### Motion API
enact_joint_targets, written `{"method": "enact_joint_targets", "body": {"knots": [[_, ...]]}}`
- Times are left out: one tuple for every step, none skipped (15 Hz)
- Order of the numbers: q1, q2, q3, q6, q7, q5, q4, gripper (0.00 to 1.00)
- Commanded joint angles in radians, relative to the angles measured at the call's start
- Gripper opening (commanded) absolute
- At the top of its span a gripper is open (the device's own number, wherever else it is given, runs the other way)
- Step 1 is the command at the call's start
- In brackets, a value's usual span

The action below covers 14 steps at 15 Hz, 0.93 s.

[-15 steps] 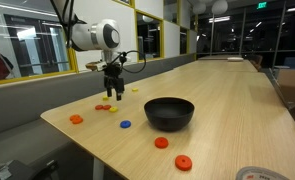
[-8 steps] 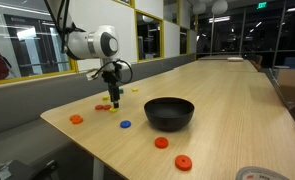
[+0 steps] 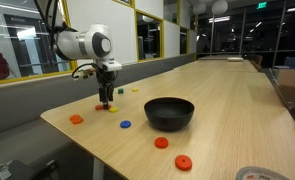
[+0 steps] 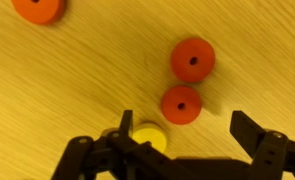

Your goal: Pick up some of the objects on the table and put them in the bowl

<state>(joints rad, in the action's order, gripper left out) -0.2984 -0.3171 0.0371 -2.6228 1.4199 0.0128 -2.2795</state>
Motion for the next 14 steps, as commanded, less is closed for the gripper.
{"method": "enact_joint_targets", "body": {"knots": [[-0.026,0.072,-0.026,-0.086,0.163,0.015,-0.098,1.00],[-0.025,0.081,-0.028,-0.105,0.196,0.019,-0.117,1.00],[-0.024,0.087,-0.033,-0.121,0.225,0.026,-0.134,1.00],[-0.023,0.092,-0.038,-0.134,0.249,0.032,-0.148,1.00],[-0.019,0.095,-0.042,-0.145,0.267,0.039,-0.160,1.00],[-0.016,0.098,-0.047,-0.151,0.283,0.044,-0.168,1.00],[-0.013,0.100,-0.052,-0.159,0.294,0.049,-0.176,1.00],[-0.013,0.102,-0.058,-0.157,0.308,0.056,-0.179,1.00],[-0.011,0.103,-0.061,-0.156,0.316,0.060,-0.181,1.00],[-0.011,0.101,-0.065,-0.154,0.323,0.065,-0.180,1.00],[-0.011,0.100,-0.069,-0.146,0.331,0.074,-0.178,1.00],[-0.011,0.099,-0.072,-0.142,0.339,0.081,-0.176,1.00],[-0.011,0.099,-0.073,-0.136,0.342,0.087,-0.174,1.00],[-0.010,0.098,-0.072,-0.133,0.343,0.090,-0.173,1.00]]}}
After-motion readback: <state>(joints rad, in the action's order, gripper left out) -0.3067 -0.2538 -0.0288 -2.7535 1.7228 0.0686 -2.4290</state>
